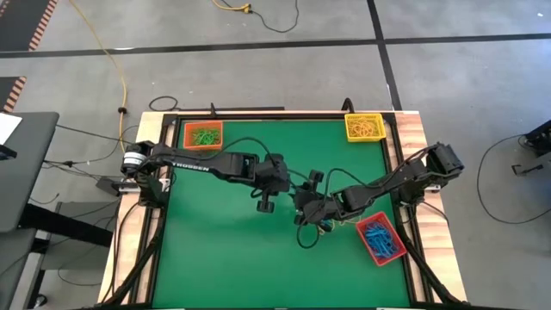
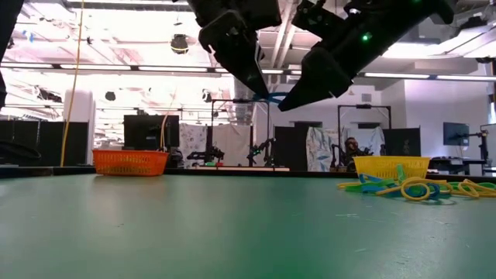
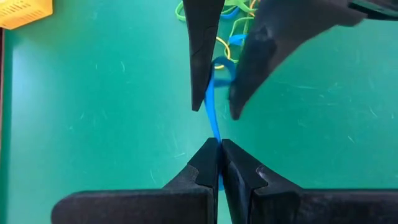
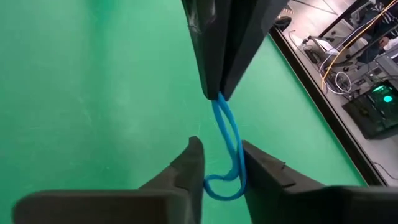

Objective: Sort rubber bands into baskets
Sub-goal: Put the blue rubber band into the red bin

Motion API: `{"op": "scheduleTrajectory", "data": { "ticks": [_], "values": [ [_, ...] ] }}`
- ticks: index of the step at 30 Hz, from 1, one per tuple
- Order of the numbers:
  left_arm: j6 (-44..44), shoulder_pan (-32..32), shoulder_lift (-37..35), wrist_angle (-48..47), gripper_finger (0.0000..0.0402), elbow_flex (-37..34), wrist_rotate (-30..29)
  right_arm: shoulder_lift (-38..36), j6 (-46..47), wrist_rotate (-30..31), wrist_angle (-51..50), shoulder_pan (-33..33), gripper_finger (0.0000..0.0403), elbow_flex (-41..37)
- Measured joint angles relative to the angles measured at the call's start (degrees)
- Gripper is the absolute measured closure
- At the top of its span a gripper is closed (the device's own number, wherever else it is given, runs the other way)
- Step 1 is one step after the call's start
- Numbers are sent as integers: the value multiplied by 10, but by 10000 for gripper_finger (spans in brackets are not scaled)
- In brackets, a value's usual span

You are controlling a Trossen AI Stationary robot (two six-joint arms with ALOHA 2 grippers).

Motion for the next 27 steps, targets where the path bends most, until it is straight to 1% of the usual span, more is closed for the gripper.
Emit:
{"op": "scheduleTrajectory", "data": {
  "ticks": [4, 12, 13, 16, 18, 21, 25, 27],
  "values": [
    [0, 0, 0, -5, 401, 0, 0, 0, 0, 0, -5, 0, 318, 0],
    [-3, 0, 0, -12, 401, 0, 3, 0, -5, -4, -7, 0, 381, 0],
    [-4, 0, 0, -12, 401, 0, 6, 0, -10, -4, -9, 1, 387, 0],
    [-13, 0, 0, -12, 397, 0, 12, 0, -14, -5, -17, 2, 388, 0],
    [-13, 0, 0, -14, 386, 0, 15, 0, -12, -7, -31, 3, 388, 0],
    [-14, -1, 0, -20, 357, 0, 15, -7, 6, -26, -72, 6, 388, 0],
    [-20, -7, 0, -24, 314, 0, 30, -39, 56, -39, -161, 18, 388, 0],
    [-23, -12, 0, -9, 297, -9, 42, -62, 79, -50, -208, 30, 388, 0]
  ]
}}
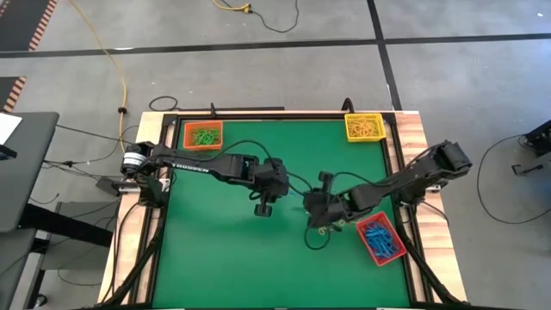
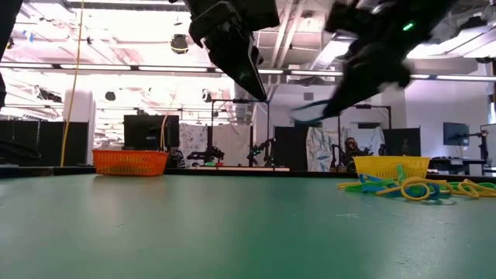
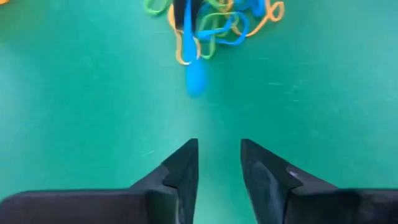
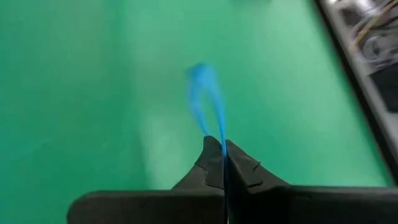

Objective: Sort rubber bands into baskets
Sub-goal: Put the blue rubber band into the red bin

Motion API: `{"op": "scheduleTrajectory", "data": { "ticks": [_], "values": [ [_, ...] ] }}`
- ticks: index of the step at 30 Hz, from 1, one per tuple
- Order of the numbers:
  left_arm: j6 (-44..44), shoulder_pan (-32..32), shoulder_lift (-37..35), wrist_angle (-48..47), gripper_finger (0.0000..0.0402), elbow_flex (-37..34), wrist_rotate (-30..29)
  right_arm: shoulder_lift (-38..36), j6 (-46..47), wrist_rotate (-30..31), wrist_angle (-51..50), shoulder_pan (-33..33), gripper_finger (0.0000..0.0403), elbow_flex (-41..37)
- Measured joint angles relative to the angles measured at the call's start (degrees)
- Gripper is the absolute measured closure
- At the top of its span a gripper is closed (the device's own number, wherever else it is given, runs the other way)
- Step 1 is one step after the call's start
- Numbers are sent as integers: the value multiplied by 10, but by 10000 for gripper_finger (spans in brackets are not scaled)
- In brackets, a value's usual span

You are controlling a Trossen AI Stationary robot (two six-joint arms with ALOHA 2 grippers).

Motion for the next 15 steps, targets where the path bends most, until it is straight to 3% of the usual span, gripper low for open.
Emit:
{"op": "scheduleTrajectory", "data": {
  "ticks": [5, 15],
  "values": [
    [-7, -17, 0, 67, 279, -45, 18, -70, 55, -69, -110, 42, 388, 0],
    [-7, -50, 0, 318, 278, -179, 39, -196, 215, -260, -291, 151, 388, 0]
  ]
}}
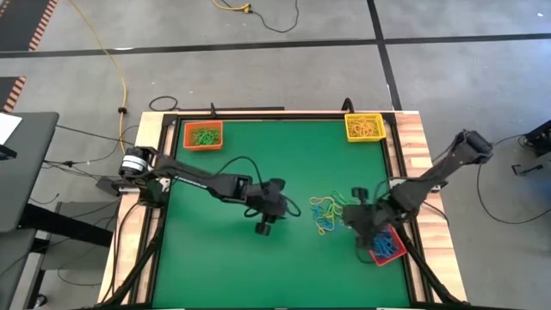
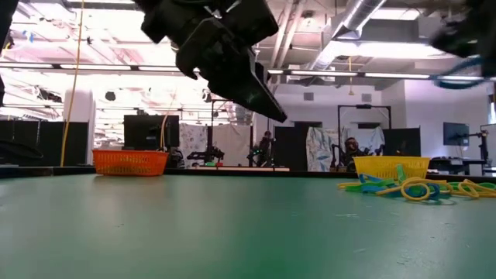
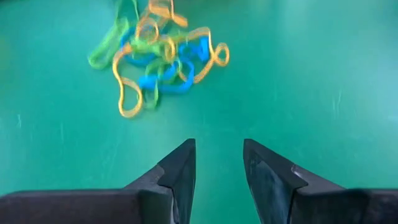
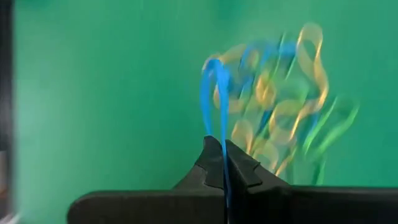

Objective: Sort rubber bands into baskets
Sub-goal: Put the blue rubber band into the red bin

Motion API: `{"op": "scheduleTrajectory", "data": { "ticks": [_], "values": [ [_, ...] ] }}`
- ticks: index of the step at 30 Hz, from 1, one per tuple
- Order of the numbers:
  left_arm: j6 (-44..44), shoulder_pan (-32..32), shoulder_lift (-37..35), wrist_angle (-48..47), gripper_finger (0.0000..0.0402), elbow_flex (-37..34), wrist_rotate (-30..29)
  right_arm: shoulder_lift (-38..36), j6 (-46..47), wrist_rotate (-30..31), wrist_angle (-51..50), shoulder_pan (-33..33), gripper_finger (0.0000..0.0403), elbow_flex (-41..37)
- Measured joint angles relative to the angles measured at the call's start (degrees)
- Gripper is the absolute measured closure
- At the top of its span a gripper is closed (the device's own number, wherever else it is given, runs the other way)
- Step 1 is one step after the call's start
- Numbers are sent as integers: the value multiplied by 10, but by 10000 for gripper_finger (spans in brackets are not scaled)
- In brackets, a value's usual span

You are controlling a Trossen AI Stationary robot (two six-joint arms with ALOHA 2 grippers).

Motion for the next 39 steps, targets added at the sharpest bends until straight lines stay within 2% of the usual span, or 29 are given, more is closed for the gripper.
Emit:
{"op": "scheduleTrajectory", "data": {
  "ticks": [6, 12, 17, 25, 34, 39],
  "values": [
    [-9, -4, 0, 110, 278, -55, 0, -50, 174, -82, -97, 61, 388, 0],
    [-12, -3, 0, 121, 278, -61, -1, -57, 325, -148, -176, 124, 388, 0],
    [-12, -4, 0, 121, 278, -61, -1, -53, 398, -153, -189, 158, 388, 0],
    [-13, -12, 0, 121, 278, -61, -1, 2, 410, -144, -218, 153, 378, 0],
    [-13, -24, 0, 121, 278, -61, -1, 51, 382, -171, -216, 127, 376, 0],
    [-16, -28, 0, 121, 278, -61, -1, 57, 382, -177, -213, 119, 348, 0]
  ]
}}
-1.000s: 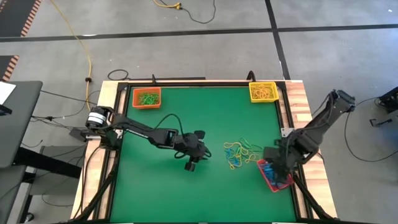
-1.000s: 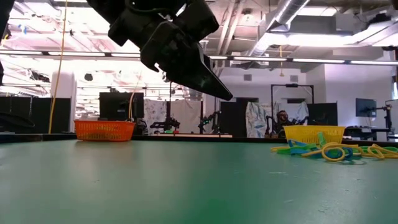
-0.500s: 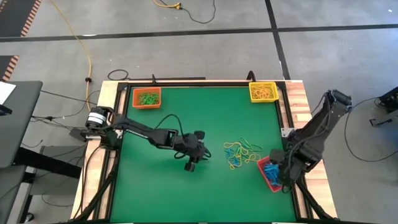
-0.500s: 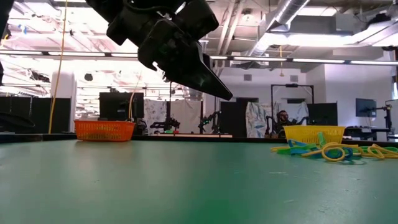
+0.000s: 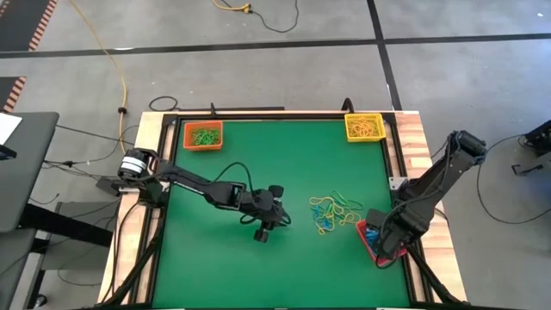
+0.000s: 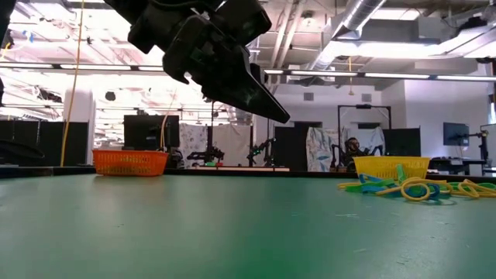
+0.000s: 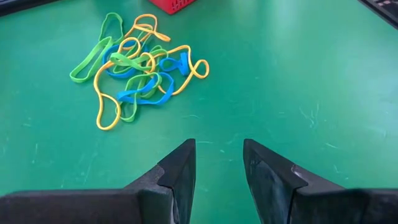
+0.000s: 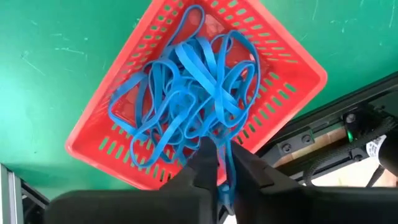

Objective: Sort rubber bands into baskets
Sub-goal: Put the blue rubber band into the red bin, then put the yellow rubber band into the yellow bin

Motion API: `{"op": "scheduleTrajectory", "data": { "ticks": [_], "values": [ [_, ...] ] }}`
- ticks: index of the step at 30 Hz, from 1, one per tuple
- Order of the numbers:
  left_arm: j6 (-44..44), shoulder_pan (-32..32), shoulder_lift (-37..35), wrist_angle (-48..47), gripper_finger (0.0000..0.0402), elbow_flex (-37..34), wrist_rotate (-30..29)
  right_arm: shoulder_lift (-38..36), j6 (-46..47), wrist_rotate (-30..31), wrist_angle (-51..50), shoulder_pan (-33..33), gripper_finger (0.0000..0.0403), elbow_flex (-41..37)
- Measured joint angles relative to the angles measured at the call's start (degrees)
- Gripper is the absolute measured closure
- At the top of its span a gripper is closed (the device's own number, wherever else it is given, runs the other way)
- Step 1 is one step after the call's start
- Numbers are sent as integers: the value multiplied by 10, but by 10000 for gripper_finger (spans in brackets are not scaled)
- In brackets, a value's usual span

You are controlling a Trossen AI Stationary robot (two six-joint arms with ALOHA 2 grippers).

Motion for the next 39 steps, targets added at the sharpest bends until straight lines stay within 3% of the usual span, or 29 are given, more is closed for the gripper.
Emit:
{"op": "scheduleTrajectory", "data": {
  "ticks": [13, 25, 33, 39],
  "values": [
    [-10, 0, 0, 0, 278, 0, -3, 0, 9, 0, 7, 0, 249, 0],
    [-12, 0, 0, 0, 278, 0, -3, -1, 9, 22, 29, 0, 184, 0],
    [-13, 0, 0, 1, 278, 0, -3, -2, -7, 30, 19, -16, 175, 0],
    [-14, 0, 0, 1, 278, 0, -3, -16, -33, 99, 38, -22, 176, 23]
  ]
}}
